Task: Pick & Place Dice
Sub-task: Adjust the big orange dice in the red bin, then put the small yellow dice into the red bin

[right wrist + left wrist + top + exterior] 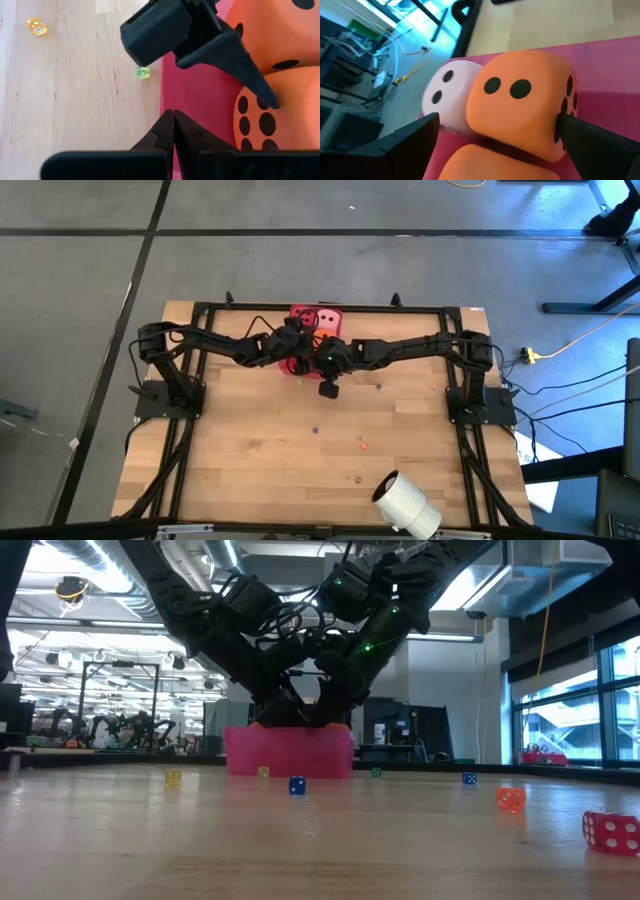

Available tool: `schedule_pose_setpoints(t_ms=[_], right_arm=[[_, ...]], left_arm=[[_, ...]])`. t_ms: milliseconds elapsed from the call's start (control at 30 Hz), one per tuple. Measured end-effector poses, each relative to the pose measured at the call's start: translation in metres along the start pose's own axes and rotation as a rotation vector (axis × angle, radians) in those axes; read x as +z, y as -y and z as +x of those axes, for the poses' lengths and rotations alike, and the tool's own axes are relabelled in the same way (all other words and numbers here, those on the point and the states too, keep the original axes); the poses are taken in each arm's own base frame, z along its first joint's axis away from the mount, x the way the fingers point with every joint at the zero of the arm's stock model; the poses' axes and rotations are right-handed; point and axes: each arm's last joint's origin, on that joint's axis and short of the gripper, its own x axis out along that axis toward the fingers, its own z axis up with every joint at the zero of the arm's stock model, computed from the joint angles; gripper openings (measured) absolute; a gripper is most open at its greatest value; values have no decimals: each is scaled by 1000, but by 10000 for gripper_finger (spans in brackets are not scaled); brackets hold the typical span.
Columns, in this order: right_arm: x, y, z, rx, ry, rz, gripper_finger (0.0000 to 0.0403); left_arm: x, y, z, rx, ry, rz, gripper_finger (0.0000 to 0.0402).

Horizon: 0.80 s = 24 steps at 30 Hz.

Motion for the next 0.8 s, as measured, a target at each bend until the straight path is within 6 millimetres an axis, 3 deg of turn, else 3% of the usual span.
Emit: schedule_pose_setpoints(t_ms=[233, 467, 633, 800], right_arm=[[0, 0, 0, 2, 1, 2, 6], [0, 0, 0, -37, 1, 0, 6], [4, 1, -8, -66, 17, -2, 6], [11, 3, -38, -74, 30, -21, 6]], left_arm=[[-5, -4, 7, 28, -5, -40, 398], [1, -1, 0, 66, -11, -1, 398], [17, -6, -17, 112, 32, 7, 398], [29, -14, -46, 83, 45, -32, 398]])
